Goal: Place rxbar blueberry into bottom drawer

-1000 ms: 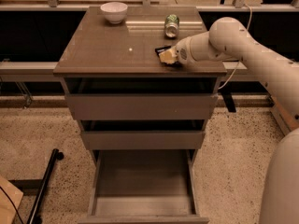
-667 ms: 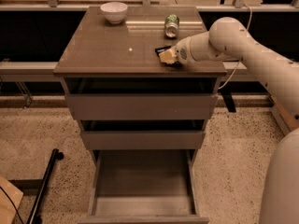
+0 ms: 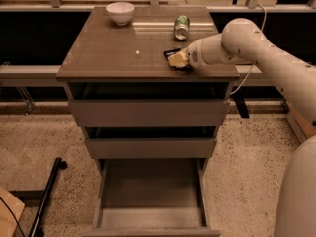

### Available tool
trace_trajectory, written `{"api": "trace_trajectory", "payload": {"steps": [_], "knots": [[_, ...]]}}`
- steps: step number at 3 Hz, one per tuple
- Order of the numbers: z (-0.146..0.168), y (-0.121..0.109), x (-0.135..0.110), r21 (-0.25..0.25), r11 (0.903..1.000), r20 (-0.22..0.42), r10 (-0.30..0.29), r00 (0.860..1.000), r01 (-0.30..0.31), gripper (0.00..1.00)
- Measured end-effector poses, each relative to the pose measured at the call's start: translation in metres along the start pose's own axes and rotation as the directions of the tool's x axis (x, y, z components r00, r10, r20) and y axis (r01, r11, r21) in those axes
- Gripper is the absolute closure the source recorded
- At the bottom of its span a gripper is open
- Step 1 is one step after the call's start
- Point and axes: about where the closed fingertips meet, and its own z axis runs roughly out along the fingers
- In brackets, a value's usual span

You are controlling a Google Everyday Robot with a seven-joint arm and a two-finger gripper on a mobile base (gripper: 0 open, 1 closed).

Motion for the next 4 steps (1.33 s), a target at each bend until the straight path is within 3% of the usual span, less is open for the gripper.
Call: {"api": "trace_trajectory", "payload": {"steps": [1, 4], "knots": [[0.000, 0.000, 0.000, 0.000, 1.0000, 0.000, 0.000, 1.000, 0.000, 0.04], [-0.020, -0.001, -0.002, 0.045, 0.9989, -0.020, -0.016, 1.000, 0.016, 0.00]]}}
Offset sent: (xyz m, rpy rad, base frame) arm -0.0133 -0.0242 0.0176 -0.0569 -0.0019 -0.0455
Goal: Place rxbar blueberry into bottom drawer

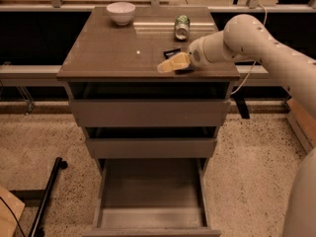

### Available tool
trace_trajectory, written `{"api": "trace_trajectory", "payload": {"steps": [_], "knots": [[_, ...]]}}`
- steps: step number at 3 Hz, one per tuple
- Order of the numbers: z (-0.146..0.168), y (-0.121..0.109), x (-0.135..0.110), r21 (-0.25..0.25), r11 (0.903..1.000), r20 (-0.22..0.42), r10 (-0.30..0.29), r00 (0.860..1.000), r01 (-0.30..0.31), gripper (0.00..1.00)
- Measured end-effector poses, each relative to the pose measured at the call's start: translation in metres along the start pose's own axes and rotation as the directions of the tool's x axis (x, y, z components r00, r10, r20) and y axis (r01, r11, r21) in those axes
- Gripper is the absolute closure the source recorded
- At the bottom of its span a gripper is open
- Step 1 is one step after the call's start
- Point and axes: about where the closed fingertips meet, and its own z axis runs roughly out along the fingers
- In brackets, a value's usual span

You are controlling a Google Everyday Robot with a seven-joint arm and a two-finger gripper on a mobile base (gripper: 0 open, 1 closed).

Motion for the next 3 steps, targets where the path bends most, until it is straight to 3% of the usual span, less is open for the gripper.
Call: {"api": "trace_trajectory", "payload": {"steps": [2, 3], "knots": [[-0.0014, -0.0026, 0.0062, 0.009, 0.9998, -0.016, 0.015, 1.000, -0.015, 0.00], [0.0005, -0.0033, 0.0102, 0.009, 0.9998, -0.028, 0.019, 0.999, -0.019, 0.16]]}}
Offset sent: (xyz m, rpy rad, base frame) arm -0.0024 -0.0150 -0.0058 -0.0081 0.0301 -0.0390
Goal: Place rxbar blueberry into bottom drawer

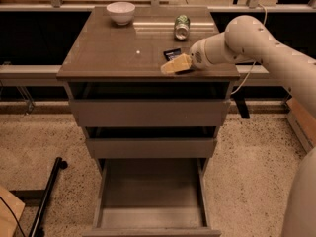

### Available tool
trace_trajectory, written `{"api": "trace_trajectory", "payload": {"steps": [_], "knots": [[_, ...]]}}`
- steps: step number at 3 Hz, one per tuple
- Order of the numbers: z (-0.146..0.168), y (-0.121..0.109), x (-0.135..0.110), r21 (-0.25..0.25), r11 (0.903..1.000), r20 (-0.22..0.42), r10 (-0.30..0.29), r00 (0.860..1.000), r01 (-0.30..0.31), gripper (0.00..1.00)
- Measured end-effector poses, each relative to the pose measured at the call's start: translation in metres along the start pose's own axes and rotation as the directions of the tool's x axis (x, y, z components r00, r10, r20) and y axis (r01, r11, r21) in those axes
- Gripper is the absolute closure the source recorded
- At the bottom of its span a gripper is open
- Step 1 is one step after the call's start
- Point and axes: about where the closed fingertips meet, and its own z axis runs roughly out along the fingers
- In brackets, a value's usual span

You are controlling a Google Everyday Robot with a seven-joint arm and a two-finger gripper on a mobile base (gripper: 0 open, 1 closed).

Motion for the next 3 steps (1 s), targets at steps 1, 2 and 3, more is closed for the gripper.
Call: {"api": "trace_trajectory", "payload": {"steps": [1, 2, 3], "knots": [[0.0001, 0.0002, 0.0016, 0.002, 1.0000, -0.005, 0.000, 1.000, 0.000, 0.40], [-0.0010, 0.0012, 0.0020, 0.004, 1.0000, -0.004, -0.003, 1.000, 0.003, 0.70], [-0.0014, 0.0017, 0.0024, 0.005, 1.0000, -0.004, -0.004, 1.000, 0.004, 0.94]]}}
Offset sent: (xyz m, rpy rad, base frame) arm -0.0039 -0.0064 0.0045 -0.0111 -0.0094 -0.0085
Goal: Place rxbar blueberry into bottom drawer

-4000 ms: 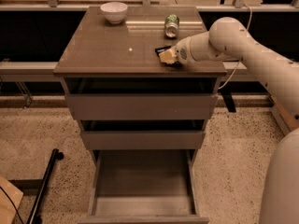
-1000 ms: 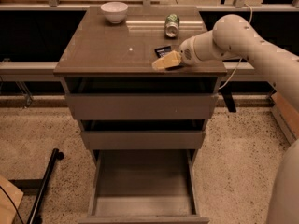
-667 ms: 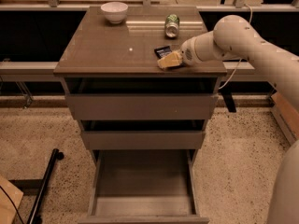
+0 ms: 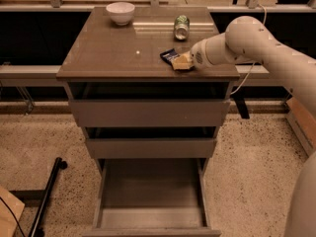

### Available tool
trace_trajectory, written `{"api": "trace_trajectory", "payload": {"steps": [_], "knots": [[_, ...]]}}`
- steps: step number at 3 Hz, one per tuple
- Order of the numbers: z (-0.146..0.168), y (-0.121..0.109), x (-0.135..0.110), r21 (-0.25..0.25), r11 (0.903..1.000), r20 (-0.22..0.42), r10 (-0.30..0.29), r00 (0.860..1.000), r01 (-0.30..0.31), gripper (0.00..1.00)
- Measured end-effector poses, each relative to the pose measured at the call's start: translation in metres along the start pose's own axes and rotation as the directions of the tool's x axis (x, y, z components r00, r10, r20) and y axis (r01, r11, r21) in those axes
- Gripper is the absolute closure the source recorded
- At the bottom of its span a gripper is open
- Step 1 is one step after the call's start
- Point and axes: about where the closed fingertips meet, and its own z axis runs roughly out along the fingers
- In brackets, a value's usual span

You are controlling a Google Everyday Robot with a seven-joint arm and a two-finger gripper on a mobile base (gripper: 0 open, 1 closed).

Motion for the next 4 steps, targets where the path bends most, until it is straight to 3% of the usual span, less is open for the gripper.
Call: {"api": "trace_trajectory", "payload": {"steps": [1, 2, 3, 4], "knots": [[-0.013, 0.007, -0.012, 0.014, 0.9993, 0.008, -0.036, 0.999, 0.035, 1.00], [-0.046, 0.018, -0.028, 0.057, 0.9949, 0.019, -0.084, 0.996, 0.083, 1.00], [-0.104, 0.049, -0.025, 0.047, 0.9896, -0.041, -0.134, 0.990, 0.136, 1.00], [-0.141, 0.073, 0.013, -0.038, 0.9875, -0.128, -0.157, 0.979, 0.153, 1.00]]}}
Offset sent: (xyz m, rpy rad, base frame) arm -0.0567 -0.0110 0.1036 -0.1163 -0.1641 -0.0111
